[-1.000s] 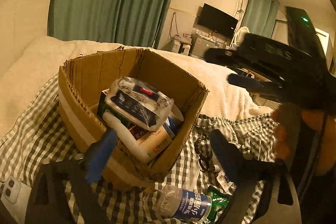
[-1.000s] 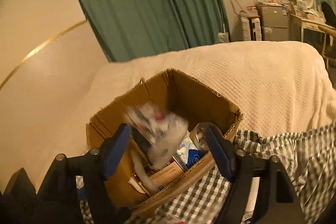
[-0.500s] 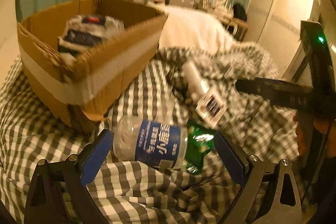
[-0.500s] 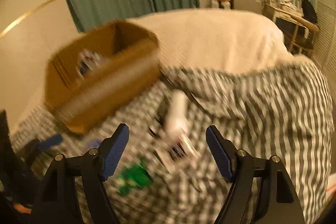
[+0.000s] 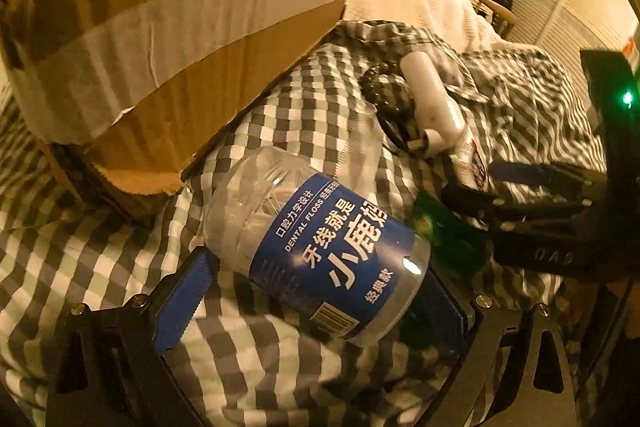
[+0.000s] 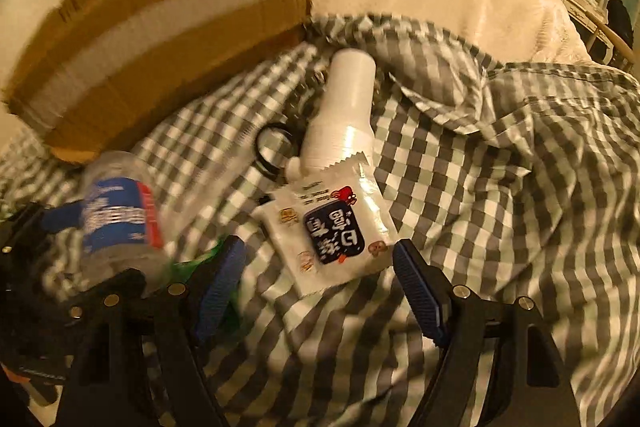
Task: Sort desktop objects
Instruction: 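Hold the water bottle in the left tool while the right tool grasps the snack sachet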
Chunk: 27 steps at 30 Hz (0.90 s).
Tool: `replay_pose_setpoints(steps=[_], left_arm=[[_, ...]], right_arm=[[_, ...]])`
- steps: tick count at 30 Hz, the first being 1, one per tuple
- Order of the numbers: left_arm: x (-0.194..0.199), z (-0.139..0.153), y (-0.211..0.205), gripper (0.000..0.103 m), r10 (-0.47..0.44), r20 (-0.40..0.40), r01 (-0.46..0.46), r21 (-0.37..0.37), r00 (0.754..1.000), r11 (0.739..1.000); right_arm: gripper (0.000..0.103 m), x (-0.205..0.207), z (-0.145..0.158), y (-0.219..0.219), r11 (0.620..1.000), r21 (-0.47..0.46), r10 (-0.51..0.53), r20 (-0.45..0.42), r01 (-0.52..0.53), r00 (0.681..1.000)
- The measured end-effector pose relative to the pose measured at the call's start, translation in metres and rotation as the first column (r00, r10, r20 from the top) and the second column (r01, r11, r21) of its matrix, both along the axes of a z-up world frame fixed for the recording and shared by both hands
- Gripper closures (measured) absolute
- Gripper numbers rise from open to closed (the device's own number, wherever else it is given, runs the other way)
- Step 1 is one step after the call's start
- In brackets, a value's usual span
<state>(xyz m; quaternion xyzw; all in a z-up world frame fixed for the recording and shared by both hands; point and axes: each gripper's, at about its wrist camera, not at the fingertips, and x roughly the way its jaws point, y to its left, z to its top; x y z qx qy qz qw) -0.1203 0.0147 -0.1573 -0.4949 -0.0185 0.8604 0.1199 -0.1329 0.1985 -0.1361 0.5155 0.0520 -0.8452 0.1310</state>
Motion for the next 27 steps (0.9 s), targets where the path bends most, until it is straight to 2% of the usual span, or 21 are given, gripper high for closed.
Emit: replay_pose_setpoints(steps=[6,10,13,17,23,27], left_arm=[[0.004,0.001,-0.003,0.005,-0.025,-0.009,0.025,0.048,1.000,0.999],[0.007,0.004,0.003,0.011,-0.051,-0.024,0.052,0.042,0.998,0.998],[0.009,0.006,0.004,0.017,-0.061,-0.029,0.062,0.044,0.998,0.997],[0.010,0.006,0.005,0.024,-0.067,-0.030,0.068,0.046,0.997,0.997],[0.010,0.006,0.006,0.025,-0.067,-0.027,0.069,0.043,0.997,0.997],[0.008,0.003,0.005,0.024,-0.055,0.004,0.054,0.062,0.998,0.997]], right_arm=[[0.027,-0.005,-0.006,0.001,1.000,0.011,-0.012,0.005,0.012,1.000],[0.052,-0.001,-0.002,0.008,1.000,-0.009,-0.029,-0.002,0.029,1.000],[0.056,0.003,-0.002,0.011,0.999,-0.020,-0.029,0.000,0.029,1.000],[0.058,0.011,0.003,0.015,0.998,-0.042,-0.036,-0.015,0.036,0.999],[0.058,0.022,0.011,0.024,0.995,-0.089,-0.051,-0.025,0.048,0.998],[0.058,0.025,0.012,0.025,0.994,-0.099,-0.049,-0.020,0.047,0.999]])
